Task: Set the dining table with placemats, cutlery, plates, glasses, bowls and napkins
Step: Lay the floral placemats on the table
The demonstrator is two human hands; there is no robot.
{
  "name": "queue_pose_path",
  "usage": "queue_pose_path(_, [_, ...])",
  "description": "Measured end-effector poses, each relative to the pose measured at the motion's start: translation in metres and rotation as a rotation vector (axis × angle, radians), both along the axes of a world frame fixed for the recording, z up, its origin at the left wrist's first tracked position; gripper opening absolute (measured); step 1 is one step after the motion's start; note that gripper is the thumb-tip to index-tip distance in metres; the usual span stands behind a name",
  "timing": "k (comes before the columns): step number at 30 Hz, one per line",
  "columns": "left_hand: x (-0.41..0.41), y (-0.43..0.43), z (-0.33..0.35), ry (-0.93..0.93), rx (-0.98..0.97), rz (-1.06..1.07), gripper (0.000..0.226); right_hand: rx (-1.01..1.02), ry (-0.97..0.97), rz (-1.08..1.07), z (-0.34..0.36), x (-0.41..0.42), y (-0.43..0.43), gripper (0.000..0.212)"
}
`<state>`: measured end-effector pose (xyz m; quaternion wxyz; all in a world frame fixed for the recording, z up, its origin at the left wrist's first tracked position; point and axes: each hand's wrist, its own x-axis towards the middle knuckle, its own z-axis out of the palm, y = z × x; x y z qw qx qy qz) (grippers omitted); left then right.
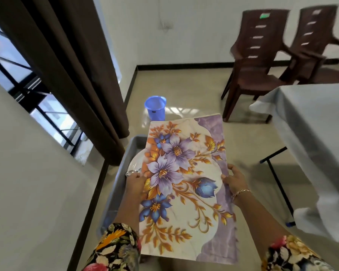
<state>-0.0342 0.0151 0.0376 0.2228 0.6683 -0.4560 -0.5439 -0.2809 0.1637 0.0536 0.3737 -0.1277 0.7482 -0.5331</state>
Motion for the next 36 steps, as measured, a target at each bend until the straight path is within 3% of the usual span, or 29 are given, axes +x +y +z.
queue_pose_path(7, [-0.101, 0.079, 0.067, 0.186, -0.198, -0.104, 0.012, -0.181, 0.118, -0.130, 0.071, -0.072, 0.106, 0.025])
queue_pose_path(13, [-0.208, 0.147, 0.110, 0.416, -0.266, -0.245, 0.010, -0.297, 0.294, -0.281, 0.114, -0.153, 0.196, 0.029])
queue_pose_path(21, [-0.354, 0.187, 0.161, 0.720, -0.315, -0.513, 0.003, -0.430, 0.501, -0.476, 0.174, -0.260, 0.262, 0.016])
queue_pose_path(29, [-0.509, 0.180, 0.179, 0.910, -0.292, -0.644, 0.011, -0.557, 0.497, -0.597, 0.189, -0.376, 0.275, 0.024])
queue_pose_path(33, [-0.569, 0.169, 0.161, 0.885, -0.262, -0.744, 0.014, -0.539, 0.436, -0.641, 0.176, -0.422, 0.275, 0.041])
queue_pose_path(36, [-0.597, 0.166, 0.142, 0.829, -0.282, -0.875, 0.018, -0.545, 0.353, -0.701, 0.153, -0.445, 0.278, 0.033])
